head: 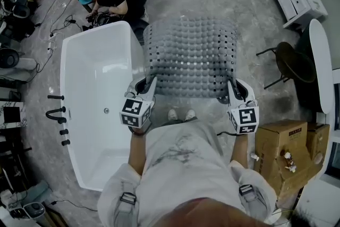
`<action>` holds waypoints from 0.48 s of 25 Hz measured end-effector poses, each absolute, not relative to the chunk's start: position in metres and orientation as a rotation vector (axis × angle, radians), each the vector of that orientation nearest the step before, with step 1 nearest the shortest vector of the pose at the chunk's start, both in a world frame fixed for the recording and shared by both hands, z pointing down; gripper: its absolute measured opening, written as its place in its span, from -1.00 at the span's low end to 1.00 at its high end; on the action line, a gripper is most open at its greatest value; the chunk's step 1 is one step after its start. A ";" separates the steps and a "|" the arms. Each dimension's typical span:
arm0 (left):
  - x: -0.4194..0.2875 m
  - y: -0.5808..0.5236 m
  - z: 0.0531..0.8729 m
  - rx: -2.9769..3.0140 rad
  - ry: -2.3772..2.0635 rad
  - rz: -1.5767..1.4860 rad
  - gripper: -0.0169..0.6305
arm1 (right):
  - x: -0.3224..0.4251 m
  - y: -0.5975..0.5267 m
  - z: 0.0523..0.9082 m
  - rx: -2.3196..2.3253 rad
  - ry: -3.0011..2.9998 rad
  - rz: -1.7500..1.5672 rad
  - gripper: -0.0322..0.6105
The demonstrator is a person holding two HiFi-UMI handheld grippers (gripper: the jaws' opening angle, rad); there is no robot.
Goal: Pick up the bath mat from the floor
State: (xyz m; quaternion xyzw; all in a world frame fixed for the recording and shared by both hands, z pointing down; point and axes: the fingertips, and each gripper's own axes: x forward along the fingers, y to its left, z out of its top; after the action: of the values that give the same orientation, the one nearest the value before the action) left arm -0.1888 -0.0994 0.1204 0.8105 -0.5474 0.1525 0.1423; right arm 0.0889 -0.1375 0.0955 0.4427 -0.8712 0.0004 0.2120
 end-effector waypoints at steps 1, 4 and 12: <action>-0.189 -0.100 0.113 2.349 -1.592 0.432 -0.82 | 0.088 -0.139 0.089 1.234 -2.431 -0.017 -0.75; -0.189 -0.100 0.091 2.377 -1.627 0.406 -0.82 | 0.085 -0.140 0.069 1.242 -2.463 -0.067 -0.75; -0.197 -0.099 0.047 2.428 -1.699 0.351 -0.82 | 0.074 -0.144 0.033 1.254 -2.533 -0.146 -0.76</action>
State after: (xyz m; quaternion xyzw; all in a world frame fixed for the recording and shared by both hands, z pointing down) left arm -0.1969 -0.0994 0.0474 0.8111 -0.5676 0.1174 0.0786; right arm 0.0738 -0.1437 0.0329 0.4377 -0.8842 -0.0509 0.1553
